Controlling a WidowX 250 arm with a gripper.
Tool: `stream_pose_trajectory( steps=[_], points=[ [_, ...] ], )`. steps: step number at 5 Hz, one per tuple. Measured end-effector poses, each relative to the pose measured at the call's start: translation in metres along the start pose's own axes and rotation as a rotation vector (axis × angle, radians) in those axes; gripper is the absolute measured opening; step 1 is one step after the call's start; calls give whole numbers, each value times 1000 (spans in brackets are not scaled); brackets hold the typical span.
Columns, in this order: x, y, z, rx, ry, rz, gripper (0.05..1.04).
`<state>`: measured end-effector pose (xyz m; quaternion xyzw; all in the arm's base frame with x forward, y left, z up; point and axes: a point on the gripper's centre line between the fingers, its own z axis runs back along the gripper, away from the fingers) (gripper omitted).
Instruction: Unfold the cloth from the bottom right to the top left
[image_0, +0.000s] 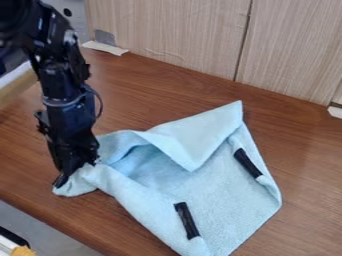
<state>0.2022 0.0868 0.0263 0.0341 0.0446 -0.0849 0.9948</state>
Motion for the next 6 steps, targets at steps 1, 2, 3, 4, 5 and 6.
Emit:
stream_pose_trajectory(
  steps=[1, 2, 3, 4, 5, 6],
  points=[
    [0, 1, 5, 28, 37, -11, 479],
    [2, 2, 14, 58, 49, -11, 785],
    [4, 1, 25, 79, 38, -11, 1001],
    [7, 0, 40, 107, 22, -19, 1005],
    [12, -1, 63, 137, -21, -28, 1001],
    [20, -6, 91, 179, -72, -65, 1001]
  ],
)
